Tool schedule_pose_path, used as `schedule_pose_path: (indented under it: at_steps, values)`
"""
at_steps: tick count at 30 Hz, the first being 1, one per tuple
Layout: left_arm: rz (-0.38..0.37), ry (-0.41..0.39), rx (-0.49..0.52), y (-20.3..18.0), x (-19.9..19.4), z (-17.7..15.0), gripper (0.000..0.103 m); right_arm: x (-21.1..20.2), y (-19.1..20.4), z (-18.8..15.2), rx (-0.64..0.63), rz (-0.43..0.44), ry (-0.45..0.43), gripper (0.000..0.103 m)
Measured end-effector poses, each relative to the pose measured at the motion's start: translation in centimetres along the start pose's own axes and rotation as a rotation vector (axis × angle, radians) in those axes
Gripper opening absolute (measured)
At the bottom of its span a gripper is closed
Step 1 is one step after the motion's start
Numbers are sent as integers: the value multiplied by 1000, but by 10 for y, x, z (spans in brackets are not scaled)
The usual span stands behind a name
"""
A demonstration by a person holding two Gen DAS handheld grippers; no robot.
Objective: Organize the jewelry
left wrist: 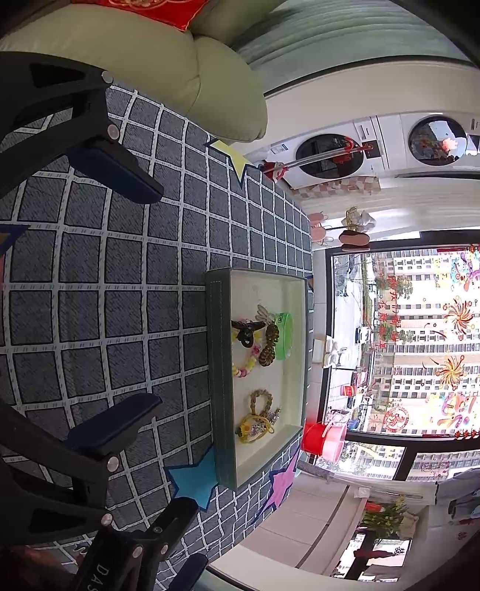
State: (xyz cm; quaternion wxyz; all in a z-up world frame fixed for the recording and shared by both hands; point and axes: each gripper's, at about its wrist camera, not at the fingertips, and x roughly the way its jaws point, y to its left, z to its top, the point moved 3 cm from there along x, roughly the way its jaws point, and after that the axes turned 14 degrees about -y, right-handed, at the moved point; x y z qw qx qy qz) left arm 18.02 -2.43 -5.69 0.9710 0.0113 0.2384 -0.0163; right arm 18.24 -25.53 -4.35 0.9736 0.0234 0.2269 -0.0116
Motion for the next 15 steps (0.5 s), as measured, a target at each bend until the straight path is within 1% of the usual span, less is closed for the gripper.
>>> schedule_pose_path:
  at_steps: [9,15]
  values:
    - [8,-2,2,1,0,0,103,1,1,0,1,2,3,103]
    - [-6,-5,7,0,-1,1,103,1,1,0,1,2,2,103]
